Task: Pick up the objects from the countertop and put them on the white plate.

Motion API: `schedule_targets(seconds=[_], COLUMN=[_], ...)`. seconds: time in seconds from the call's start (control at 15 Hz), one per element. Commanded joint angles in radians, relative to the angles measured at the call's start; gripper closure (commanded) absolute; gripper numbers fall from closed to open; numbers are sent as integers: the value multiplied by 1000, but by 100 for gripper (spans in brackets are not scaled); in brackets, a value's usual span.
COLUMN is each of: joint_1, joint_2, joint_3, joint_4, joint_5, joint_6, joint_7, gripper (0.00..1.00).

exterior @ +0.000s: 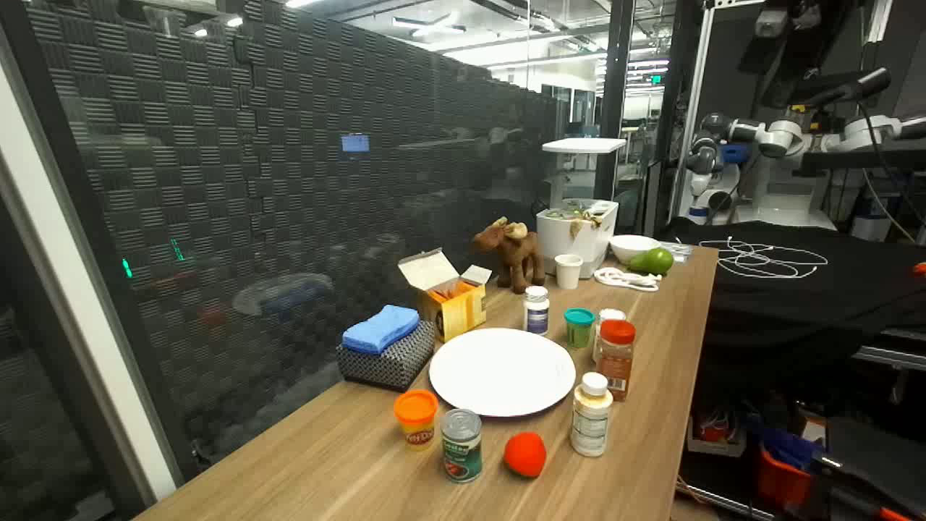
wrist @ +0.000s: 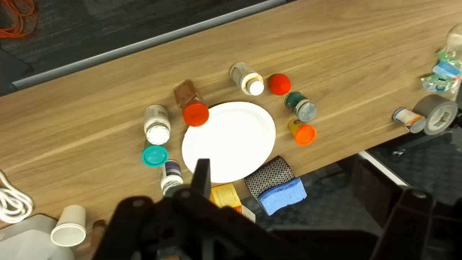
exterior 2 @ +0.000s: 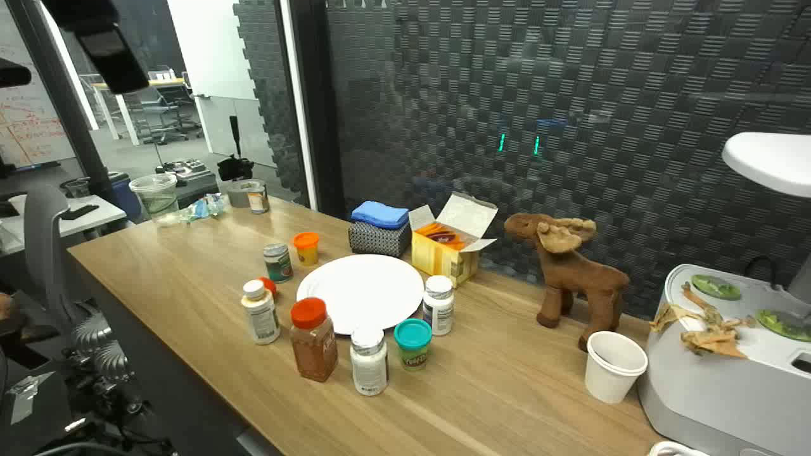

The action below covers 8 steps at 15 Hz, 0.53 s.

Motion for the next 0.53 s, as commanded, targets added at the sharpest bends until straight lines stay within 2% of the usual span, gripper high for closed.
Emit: schedule_targets(seconds=[0.0, 0.4, 0.47], joint_1=[-23, -23, -23], joint_2=[3, -5, 37], joint_3=[16, 15, 19], joint_4=[8, 17, 41], joint_5=[16, 16, 7], joint_6=[-4, -4, 12], joint_7=[-15, -15, -14], gripper=[0, 0, 0])
